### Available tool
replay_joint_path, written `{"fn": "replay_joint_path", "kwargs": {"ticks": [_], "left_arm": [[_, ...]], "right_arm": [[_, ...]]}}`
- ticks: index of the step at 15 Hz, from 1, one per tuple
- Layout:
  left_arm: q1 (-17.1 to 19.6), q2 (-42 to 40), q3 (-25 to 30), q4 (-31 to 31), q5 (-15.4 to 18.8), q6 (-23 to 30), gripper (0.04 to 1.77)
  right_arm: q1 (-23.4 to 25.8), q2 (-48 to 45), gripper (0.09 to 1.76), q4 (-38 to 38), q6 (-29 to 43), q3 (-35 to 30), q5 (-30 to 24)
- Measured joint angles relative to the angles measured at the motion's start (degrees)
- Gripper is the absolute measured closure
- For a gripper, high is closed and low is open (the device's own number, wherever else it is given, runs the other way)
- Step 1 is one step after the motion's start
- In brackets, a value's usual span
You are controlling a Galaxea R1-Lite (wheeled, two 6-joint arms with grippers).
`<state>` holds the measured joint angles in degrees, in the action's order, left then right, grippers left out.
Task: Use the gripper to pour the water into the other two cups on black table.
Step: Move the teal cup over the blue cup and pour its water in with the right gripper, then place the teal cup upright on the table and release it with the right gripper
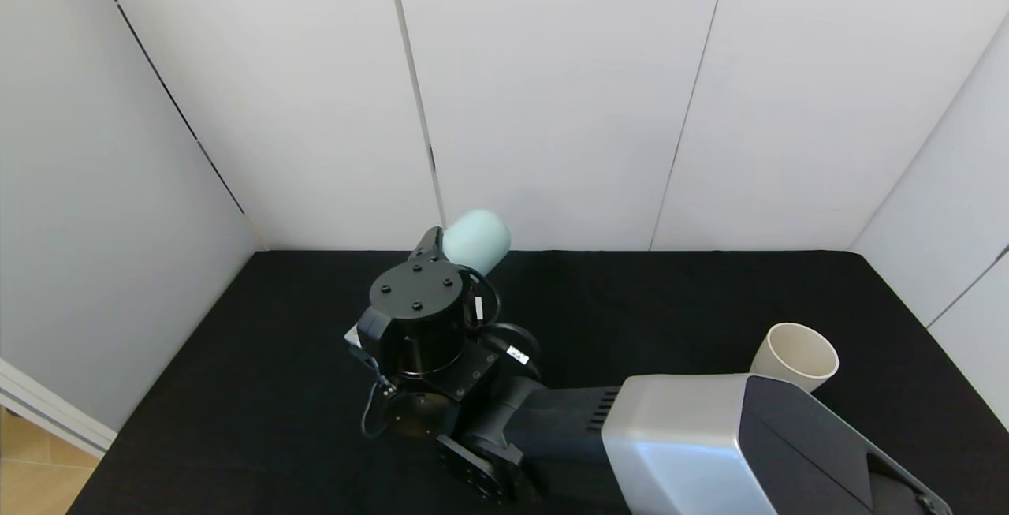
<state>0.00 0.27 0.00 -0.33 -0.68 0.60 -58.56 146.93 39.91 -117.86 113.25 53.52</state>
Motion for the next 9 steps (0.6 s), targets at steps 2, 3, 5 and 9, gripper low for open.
{"fn": "replay_joint_path", "kwargs": {"ticks": [2, 3, 5, 9], "left_arm": [[0.00, 0.00, 0.00, 0.00, 0.02, -0.02, 0.09], [0.00, 0.00, 0.00, 0.02, 0.02, 0.00, 0.09], [0.00, -0.02, 0.00, 0.02, 0.02, 0.00, 0.09], [0.00, 0.00, 0.00, 0.00, 0.02, -0.02, 0.09]], "right_arm": [[-0.33, -0.38, 0.62, 0.13, 1.40, -0.22, 0.12], [-0.50, -0.66, 0.62, -0.20, 3.25, -0.35, 0.17], [-1.02, -1.56, 0.62, -3.06, 9.95, -0.68, 0.21], [-1.66, -5.23, 0.62, -21.22, 32.50, -2.58, 0.21]]}}
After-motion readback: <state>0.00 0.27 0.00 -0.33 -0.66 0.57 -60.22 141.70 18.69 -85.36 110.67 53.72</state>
